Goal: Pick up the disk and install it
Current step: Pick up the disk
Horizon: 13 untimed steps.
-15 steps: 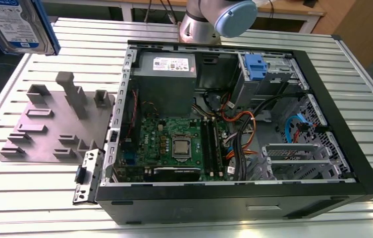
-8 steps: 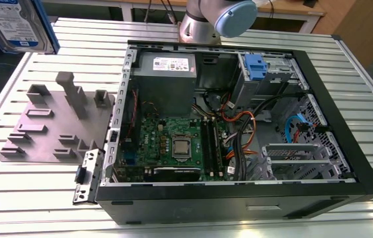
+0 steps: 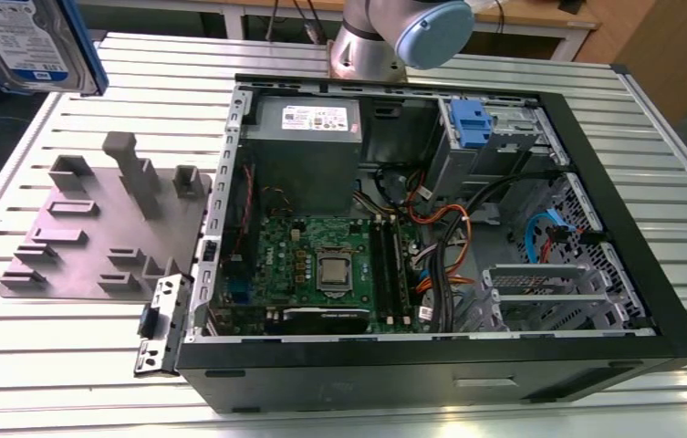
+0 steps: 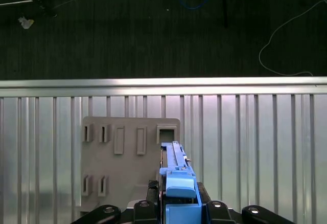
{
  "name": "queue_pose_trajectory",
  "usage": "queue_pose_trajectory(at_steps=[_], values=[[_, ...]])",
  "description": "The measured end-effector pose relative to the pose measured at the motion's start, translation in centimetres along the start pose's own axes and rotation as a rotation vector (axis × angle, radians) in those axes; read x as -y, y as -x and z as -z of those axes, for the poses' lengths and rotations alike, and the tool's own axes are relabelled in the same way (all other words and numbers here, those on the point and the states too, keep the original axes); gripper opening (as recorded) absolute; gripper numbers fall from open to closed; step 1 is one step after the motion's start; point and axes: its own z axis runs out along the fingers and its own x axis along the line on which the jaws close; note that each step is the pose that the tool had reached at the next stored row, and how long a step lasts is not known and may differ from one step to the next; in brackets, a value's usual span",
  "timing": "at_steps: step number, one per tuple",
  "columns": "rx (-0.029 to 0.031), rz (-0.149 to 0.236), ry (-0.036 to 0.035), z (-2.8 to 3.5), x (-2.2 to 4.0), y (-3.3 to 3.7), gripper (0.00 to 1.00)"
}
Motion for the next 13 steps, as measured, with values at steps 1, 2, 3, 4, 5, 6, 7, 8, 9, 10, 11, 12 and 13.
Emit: queue_pose_trajectory(at_steps=[1,2,3,4,5,6,7,8,9,10,11,12,13], values=[[0.0,0.0,0.0001,0.13,0.0,0.0,0.37],[0.0,0.0,0.0,0.25,0.0,0.0,0.37],[0.0,0.0,0.0,0.38,0.0,0.0,0.37],[0.0,0.0,0.0,0.5,0.0,-0.01,0.37],[0.0,0.0,0.0,0.6,0.0,-0.01,0.37],[0.0001,0.0,-0.0001,0.7,0.0,-0.01,0.37],[0.0,0.0,0.0,0.84,0.0,-0.01,0.37],[0.0,0.0,0.0,0.98,0.0,-0.01,0.37],[0.0,0.0,0.0,1.12,0.0,-0.01,0.37],[0.0,0.0,0.0,1.23,0.0,-0.01,0.37],[0.0,0.0,0.0,1.37,0.0,-0.02,0.37],[0.0,0.0,0.0,1.53,0.0,-0.02,0.37],[0.0,0.0,0.0,1.69,0.0,-0.02,0.37]])
